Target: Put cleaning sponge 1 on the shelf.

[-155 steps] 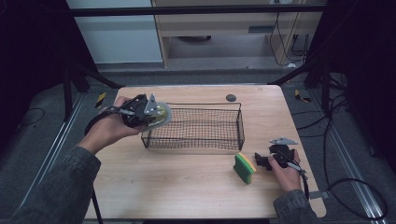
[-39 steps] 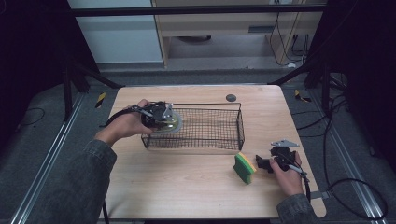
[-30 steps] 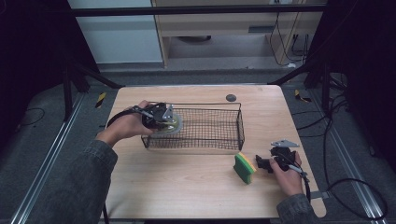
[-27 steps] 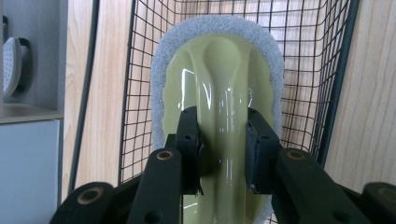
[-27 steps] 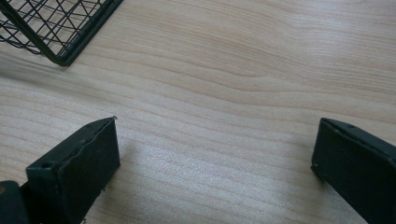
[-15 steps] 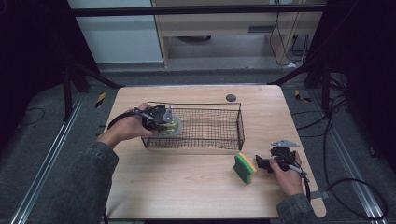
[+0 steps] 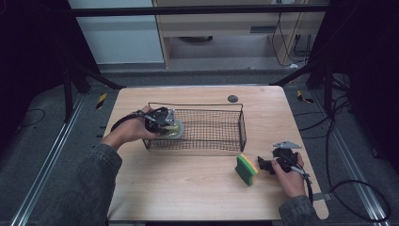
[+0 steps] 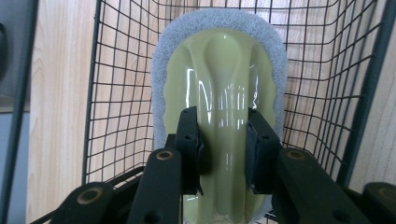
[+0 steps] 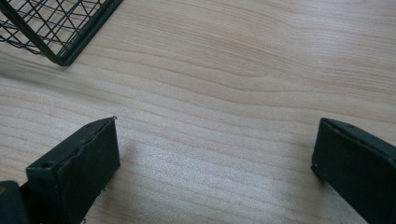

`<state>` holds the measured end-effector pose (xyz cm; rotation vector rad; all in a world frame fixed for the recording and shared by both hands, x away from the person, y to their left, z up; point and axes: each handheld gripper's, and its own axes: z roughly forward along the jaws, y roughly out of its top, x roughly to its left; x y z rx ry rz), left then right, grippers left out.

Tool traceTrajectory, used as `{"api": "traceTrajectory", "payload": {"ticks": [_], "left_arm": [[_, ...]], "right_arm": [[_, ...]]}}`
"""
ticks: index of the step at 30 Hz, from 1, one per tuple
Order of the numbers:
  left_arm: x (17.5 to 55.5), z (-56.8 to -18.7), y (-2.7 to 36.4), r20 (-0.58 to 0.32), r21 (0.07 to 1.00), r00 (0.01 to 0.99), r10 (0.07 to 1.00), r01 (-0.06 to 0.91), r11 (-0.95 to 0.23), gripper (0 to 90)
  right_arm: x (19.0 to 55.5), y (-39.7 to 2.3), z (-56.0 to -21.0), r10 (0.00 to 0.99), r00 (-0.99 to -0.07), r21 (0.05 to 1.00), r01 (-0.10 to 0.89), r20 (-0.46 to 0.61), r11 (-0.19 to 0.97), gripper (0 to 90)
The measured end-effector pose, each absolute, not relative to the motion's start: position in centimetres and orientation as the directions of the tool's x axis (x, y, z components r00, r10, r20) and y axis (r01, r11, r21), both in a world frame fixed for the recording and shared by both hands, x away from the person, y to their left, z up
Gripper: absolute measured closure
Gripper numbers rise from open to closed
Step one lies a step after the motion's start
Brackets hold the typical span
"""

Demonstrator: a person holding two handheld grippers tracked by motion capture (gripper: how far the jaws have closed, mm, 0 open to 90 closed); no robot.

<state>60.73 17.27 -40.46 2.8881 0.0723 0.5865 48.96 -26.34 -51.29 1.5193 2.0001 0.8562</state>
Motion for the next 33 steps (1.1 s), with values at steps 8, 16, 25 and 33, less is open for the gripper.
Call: {"api": "traceTrajectory", "payload": {"ticks": [8,16,25,33], "left_arm": [[60.9,-40.9,17.0,0.369,0.185,0.926,0.082,0.013,-0.983,70.2],[60.9,-41.0,17.0,0.354,0.195,0.93,0.096,0.027,-0.98,70.9],[60.6,-40.4,16.9,0.353,0.212,0.931,0.092,0.016,-0.977,70.0],[60.4,-38.0,17.8,0.383,0.342,0.903,0.196,0.059,-0.938,62.9]], "right_arm": [[49.0,-26.3,-51.3,0.964,-0.266,0.726,0.661,-0.006,0.187,1.2],[49.0,-26.3,-51.3,0.964,-0.266,0.727,0.661,-0.005,0.186,1.1],[49.0,-26.3,-51.3,0.964,-0.266,0.726,0.661,-0.006,0.187,1.1],[49.0,-26.3,-51.3,0.964,-0.266,0.726,0.662,-0.006,0.187,1.1]]}}
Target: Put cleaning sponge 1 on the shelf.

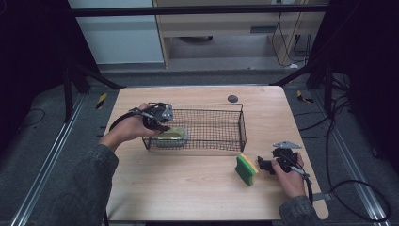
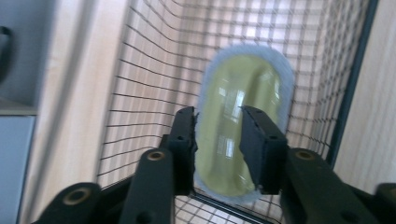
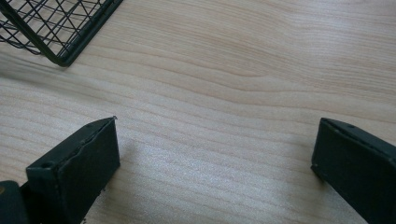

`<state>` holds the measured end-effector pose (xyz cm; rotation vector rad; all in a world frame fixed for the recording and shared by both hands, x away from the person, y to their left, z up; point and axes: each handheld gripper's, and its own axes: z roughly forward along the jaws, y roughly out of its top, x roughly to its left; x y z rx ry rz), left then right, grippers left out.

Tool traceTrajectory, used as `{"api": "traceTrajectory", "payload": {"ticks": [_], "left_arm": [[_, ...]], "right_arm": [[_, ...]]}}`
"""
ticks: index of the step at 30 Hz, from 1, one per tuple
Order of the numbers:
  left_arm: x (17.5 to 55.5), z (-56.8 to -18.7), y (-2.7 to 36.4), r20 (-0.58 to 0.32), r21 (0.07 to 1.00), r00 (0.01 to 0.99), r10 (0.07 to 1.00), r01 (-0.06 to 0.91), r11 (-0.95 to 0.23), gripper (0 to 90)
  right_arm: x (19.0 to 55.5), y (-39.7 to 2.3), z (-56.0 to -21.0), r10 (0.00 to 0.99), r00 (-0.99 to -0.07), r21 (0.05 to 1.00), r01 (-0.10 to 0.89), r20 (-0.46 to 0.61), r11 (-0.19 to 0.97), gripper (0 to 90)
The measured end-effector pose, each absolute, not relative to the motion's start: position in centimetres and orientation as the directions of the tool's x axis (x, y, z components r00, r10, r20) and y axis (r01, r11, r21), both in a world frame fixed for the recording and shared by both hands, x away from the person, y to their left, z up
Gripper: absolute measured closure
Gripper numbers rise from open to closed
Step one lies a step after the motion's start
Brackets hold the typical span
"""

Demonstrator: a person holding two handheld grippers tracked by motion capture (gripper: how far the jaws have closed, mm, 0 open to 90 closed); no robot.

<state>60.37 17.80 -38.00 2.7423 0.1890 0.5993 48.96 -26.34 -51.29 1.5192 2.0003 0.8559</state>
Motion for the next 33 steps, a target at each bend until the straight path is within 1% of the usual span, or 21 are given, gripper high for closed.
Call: {"api": "traceTrajectory", "payload": {"ticks": [2,3,5,8,11,13,14,15,16,18,20,24,28,31,33], "left_arm": [[60.3,-37.3,18.0,0.391,0.386,0.887,0.245,0.083,-0.919,59.7],[60.3,-37.3,18.0,0.391,0.386,0.887,0.245,0.083,-0.919,57.3],[60.1,-36.7,18.0,0.405,0.435,0.862,0.303,0.11,-0.894,51.5],[59.9,-36.3,18.1,0.416,0.473,0.827,0.377,0.157,-0.867,37.5],[59.4,-36.3,18.0,0.418,0.494,0.804,0.423,0.19,-0.849,23.4],[58.9,-36.2,18.1,0.409,0.528,0.783,0.469,0.216,-0.821,18.4],[58.9,-36.2,18.1,0.409,0.528,0.783,0.469,0.216,-0.821,16.7],[58.4,-36.0,18.2,0.4,0.558,0.766,0.504,0.233,-0.796,13.8],[58.4,-36.0,18.2,0.4,0.558,0.766,0.504,0.233,-0.796,12.2],[57.3,-35.8,18.7,0.352,0.628,0.743,0.568,0.262,-0.732,11.3],[56.5,-35.8,19.1,0.332,0.659,0.729,0.598,0.275,-0.7,9.6],[55.2,-35.9,19.8,0.302,0.7,0.7,0.647,0.298,-0.649,7.5],[53.7,-36.0,20.5,0.3,0.732,0.672,0.676,0.292,-0.616,5.3],[52.5,-36.4,21.1,0.269,0.766,0.65,0.711,0.302,-0.567,2.4],[51.6,-37.1,21.6,0.243,0.794,0.619,0.747,0.316,-0.52,2.7]], "right_arm": [[49.0,-26.3,-51.3,0.964,-0.266,0.726,0.662,-0.006,0.187,1.1],[49.0,-26.3,-51.3,0.964,-0.266,0.726,0.662,-0.006,0.187,1.1],[49.0,-26.3,-51.3,0.964,-0.266,0.727,0.661,-0.005,0.186,1.1],[49.0,-26.3,-51.3,0.964,-0.266,0.726,0.662,-0.005,0.186,1.0],[49.0,-26.3,-51.3,0.964,-0.267,0.726,0.662,-0.006,0.187,0.8],[49.0,-26.3,-51.3,0.964,-0.266,0.725,0.662,-0.007,0.188,0.5],[49.0,-26.3,-51.3,0.965,-0.263,0.725,0.664,-0.004,0.184,0.4],[49.1,-26.2,-51.3,0.966,-0.26,0.725,0.664,-0.003,0.181,0.4],[49.2,-26.2,-51.3,0.966,-0.259,0.726,0.664,-0.002,0.179,0.4],[49.3,-26.2,-51.3,0.967,-0.253,0.724,0.666,-0.005,0.178,0.4],[49.4,-26.1,-51.3,0.969,-0.248,0.724,0.668,-0.002,0.173,0.4],[49.5,-26.1,-51.3,0.971,-0.241,0.724,0.67,0.002,0.165,0.4],[49.7,-26.1,-51.3,0.972,-0.236,0.723,0.673,0.005,0.16,0.4],[49.7,-26.1,-51.3,0.97,-0.241,0.724,0.669,0.001,0.166,0.6],[49.7,-26.2,-51.3,0.969,-0.248,0.725,0.668,0.003,0.168,1.0]]}}
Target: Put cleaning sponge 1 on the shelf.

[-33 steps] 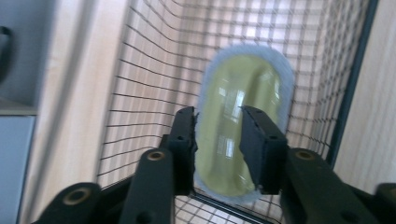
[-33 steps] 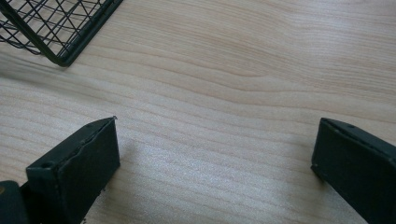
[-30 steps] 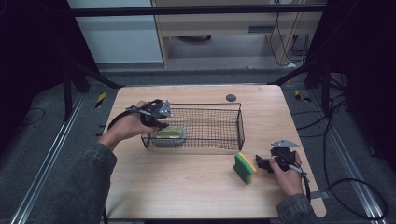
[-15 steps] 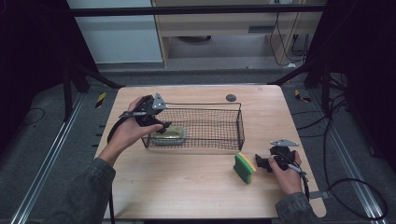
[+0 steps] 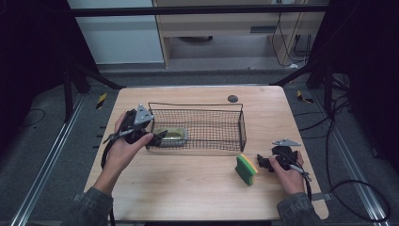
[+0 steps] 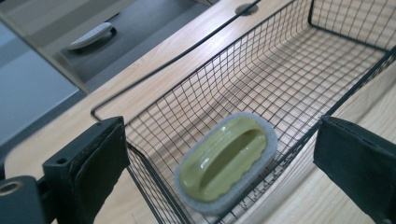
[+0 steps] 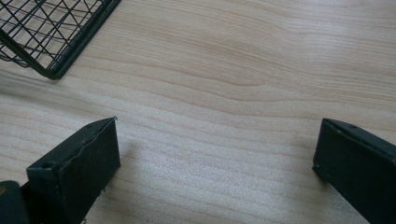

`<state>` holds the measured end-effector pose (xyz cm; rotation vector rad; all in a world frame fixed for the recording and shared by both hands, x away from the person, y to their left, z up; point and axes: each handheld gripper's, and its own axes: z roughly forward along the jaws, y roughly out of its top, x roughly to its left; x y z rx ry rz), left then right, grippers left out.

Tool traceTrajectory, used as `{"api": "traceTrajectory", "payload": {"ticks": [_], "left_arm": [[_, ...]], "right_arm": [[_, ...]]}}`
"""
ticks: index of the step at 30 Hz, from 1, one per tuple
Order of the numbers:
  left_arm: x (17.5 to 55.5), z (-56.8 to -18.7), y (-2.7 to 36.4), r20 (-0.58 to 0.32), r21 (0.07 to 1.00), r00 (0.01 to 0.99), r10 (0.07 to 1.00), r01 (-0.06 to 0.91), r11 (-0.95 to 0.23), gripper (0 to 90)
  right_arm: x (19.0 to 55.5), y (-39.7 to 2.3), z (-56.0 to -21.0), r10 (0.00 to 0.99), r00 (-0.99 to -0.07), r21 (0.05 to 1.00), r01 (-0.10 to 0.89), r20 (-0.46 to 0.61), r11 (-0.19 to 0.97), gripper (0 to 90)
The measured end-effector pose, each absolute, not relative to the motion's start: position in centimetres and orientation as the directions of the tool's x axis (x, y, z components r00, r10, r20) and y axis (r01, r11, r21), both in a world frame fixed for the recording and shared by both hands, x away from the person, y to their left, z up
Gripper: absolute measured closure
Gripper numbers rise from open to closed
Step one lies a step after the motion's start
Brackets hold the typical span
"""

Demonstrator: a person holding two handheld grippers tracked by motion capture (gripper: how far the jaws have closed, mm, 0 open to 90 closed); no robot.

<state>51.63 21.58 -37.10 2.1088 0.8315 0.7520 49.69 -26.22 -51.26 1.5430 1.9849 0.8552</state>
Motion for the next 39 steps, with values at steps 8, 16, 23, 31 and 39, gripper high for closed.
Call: {"api": "traceTrajectory", "payload": {"ticks": [8,16,23,31,39], "left_arm": [[48.5,-40.7,22.9,0.207,0.821,0.503,0.839,0.377,-0.429,4.3],[46.5,-45.3,25.2,0.161,0.763,0.459,0.873,0.503,-0.406,4.0],[47.5,-46.6,26.2,0.136,0.745,0.448,0.884,0.542,-0.39,4.3],[48.5,-47.6,26.9,0.128,0.714,0.433,0.892,0.584,-0.386,4.2],[48.6,-48.6,26.1,0.127,0.655,0.482,0.867,0.616,-0.438,3.4]], "right_arm": [[48.9,-26.7,-50.4,0.958,-0.277,0.736,0.634,-0.069,0.237,8.4],[47.2,-26.5,-49.1,0.938,-0.335,0.701,0.649,-0.086,0.296,12.0],[45.5,-25.5,-47.5,0.907,-0.409,0.662,0.654,-0.1,0.368,10.8],[43.2,-24.0,-46.0,0.873,-0.482,0.613,0.67,-0.072,0.42,12.4],[41.8,-22.6,-44.5,0.824,-0.565,0.61,0.64,-0.038,0.467,12.0]]}}
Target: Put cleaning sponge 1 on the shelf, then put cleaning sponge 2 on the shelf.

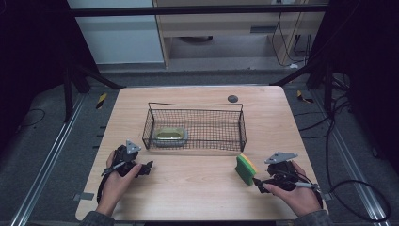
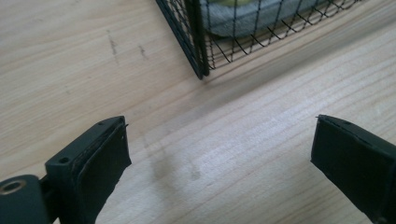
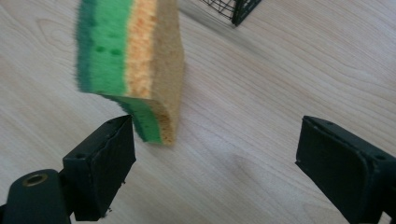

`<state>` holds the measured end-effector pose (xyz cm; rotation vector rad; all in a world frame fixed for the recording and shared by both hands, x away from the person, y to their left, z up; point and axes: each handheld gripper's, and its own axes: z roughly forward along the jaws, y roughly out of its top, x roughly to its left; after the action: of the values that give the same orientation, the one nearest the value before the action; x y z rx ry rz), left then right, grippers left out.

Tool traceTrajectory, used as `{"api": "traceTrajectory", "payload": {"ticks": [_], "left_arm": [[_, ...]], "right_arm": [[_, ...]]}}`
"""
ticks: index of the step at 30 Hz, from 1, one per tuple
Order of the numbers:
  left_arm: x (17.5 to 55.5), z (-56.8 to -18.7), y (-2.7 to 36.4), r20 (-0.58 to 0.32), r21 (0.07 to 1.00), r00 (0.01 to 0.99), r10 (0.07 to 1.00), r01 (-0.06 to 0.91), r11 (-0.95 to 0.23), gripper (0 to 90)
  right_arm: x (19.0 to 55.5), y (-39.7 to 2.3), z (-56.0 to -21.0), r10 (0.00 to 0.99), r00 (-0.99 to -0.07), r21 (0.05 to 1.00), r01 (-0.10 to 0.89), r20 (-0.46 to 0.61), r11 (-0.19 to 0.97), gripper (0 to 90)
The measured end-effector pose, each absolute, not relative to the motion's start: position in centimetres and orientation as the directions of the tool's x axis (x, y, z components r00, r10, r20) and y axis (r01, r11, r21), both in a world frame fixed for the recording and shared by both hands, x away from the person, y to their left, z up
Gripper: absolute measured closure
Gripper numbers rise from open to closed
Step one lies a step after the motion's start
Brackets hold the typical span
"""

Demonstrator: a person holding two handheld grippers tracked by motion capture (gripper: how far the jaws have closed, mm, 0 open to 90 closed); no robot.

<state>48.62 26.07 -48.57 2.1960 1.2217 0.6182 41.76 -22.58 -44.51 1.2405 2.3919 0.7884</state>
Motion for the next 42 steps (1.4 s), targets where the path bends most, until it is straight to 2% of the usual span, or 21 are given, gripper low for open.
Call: {"api": "traceTrajectory", "payload": {"ticks": [5,16,24,31,42], "left_arm": [[48.7,-49.0,25.8,0.107,0.628,0.501,0.859,0.636,-0.449,3.5],[48.9,-49.6,26.4,0.073,0.617,0.473,0.878,0.67,-0.412,3.1],[49.1,-49.7,26.4,0.051,0.62,0.476,0.878,0.674,-0.402,1.9],[49.1,-50.0,26.6,0.019,0.626,0.471,0.882,0.682,-0.378,0.0],[49.1,-50.0,26.6,0.021,0.628,0.48,0.877,0.677,-0.385,0.0]], "right_arm": [[42.0,-22.0,-43.7,0.819,-0.574,0.584,0.657,-0.024,0.477,12.0],[43.3,-20.4,-41.4,0.804,-0.594,0.554,0.655,-0.042,0.513,13.4],[43.3,-19.7,-41.4,0.796,-0.604,0.537,0.659,-0.037,0.526,15.4],[44.3,-18.9,-41.0,0.801,-0.598,0.522,0.68,-0.011,0.515,21.0],[45.8,-17.4,-40.2,0.796,-0.605,0.481,0.699,0.005,0.529,26.6]]}}
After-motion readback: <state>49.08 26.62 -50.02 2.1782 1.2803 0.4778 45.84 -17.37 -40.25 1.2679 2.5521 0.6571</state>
